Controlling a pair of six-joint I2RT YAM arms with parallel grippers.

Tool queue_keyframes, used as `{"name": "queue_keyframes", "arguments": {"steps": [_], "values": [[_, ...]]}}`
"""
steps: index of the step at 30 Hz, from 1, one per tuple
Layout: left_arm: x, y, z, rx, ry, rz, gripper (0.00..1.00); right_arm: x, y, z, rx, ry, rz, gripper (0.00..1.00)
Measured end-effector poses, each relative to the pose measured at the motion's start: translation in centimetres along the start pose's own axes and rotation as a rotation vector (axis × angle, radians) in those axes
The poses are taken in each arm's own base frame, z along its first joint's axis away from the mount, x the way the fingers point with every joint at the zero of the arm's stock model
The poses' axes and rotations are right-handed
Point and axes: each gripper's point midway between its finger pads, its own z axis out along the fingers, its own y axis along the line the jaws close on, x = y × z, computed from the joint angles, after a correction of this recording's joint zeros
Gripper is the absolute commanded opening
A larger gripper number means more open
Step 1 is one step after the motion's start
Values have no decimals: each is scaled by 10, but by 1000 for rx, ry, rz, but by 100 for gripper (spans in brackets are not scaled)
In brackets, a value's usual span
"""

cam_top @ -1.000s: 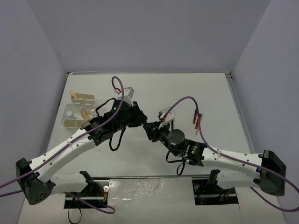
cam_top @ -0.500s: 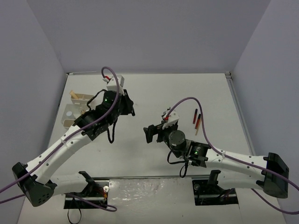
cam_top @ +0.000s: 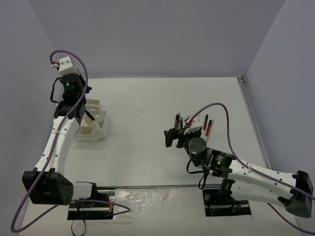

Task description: Organize the makeup

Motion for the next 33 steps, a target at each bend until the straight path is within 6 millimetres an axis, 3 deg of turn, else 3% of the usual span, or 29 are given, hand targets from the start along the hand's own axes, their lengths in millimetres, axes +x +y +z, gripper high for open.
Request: {"name": "queue_keyframes", "arguments": {"steps": [6,11,14,20,25,28,33], "values": [[31,44,58,-84,69,-13,0,12,-25,0,53,22,-8,100],[57,59,84,-109,118,-13,0,17,-46,4,94,34,5,100],[68,60,90,-112,142,-8,0,17,-53,3,105,31,15,100],[72,60,94,-110,124,-14,0,23,-56,2,104,41,18,100],[94,69,92,-135,159,-1,0,25,-56,2,99,45,20,100],[97,70,93,-140,163,5,0,28,-56,2,100,50,19,100],[95,71,93,-143,157,11,24,30,-58,2,104,54,24,100]]}}
